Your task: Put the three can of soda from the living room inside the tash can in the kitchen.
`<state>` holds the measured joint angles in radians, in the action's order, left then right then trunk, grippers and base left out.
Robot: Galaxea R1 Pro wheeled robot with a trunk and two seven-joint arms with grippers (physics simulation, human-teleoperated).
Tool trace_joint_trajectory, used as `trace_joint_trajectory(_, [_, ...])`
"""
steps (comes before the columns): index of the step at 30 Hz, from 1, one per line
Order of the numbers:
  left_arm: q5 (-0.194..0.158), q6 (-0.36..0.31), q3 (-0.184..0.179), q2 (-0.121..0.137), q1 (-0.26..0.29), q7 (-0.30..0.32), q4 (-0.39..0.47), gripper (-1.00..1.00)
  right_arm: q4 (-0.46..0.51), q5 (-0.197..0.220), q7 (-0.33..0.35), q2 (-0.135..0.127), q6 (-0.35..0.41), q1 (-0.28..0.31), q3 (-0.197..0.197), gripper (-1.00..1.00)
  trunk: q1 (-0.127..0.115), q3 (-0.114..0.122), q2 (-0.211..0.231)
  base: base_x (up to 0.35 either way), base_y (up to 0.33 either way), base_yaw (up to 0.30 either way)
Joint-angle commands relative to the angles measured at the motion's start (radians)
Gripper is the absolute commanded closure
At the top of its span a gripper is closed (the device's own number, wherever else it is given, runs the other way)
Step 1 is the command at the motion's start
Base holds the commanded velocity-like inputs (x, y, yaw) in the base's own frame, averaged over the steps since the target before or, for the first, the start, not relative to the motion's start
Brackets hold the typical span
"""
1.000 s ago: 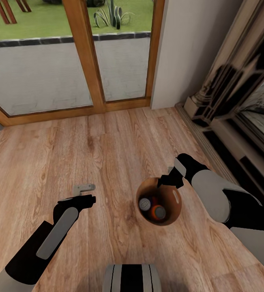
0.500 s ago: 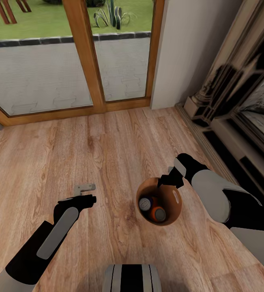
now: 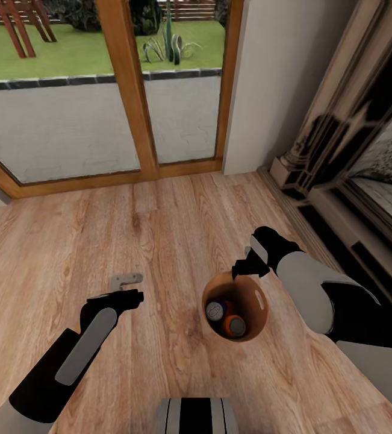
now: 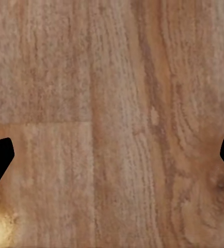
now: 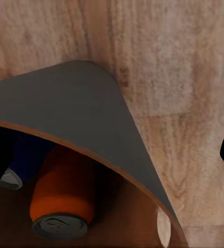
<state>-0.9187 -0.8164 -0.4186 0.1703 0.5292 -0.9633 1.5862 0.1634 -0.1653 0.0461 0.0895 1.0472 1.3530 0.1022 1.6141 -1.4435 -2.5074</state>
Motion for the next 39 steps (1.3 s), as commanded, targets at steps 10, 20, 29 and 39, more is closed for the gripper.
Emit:
trace_joint_trajectory(10, [0.0,0.0,0.0,0.0,0.0,0.001,-0.001,-1.0,0.028,-0.006,0.0,0.003,0.0,-0.002,-0.002,-1.0,-0.004,0.039,0.002,0.0,0.0,0.0])
trace_joint_trajectory(20, [-0.001,-0.001,0.0,-0.001,0.0,0.004,0.0,-1.0,0.067,-0.006,0.0,0.009,0.0,-0.003,-0.008,-1.0,-0.009,0.077,0.005,0.0,0.0,0.0])
trace_joint_trajectory(29, [-0.006,-0.002,0.0,-0.001,0.0,0.005,0.0,-1.0,0.071,-0.006,0.0,0.01,0.0,-0.003,-0.01,-1.0,-0.013,0.112,0.007,0.0,0.0,0.0])
trace_joint_trajectory(39, [-0.009,-0.002,0.0,-0.004,0.0,0.005,0.0,-1.0,0.081,-0.006,0.0,0.01,0.0,-0.002,-0.014,-1.0,-0.043,0.145,0.06,0.0,0.0,0.0])
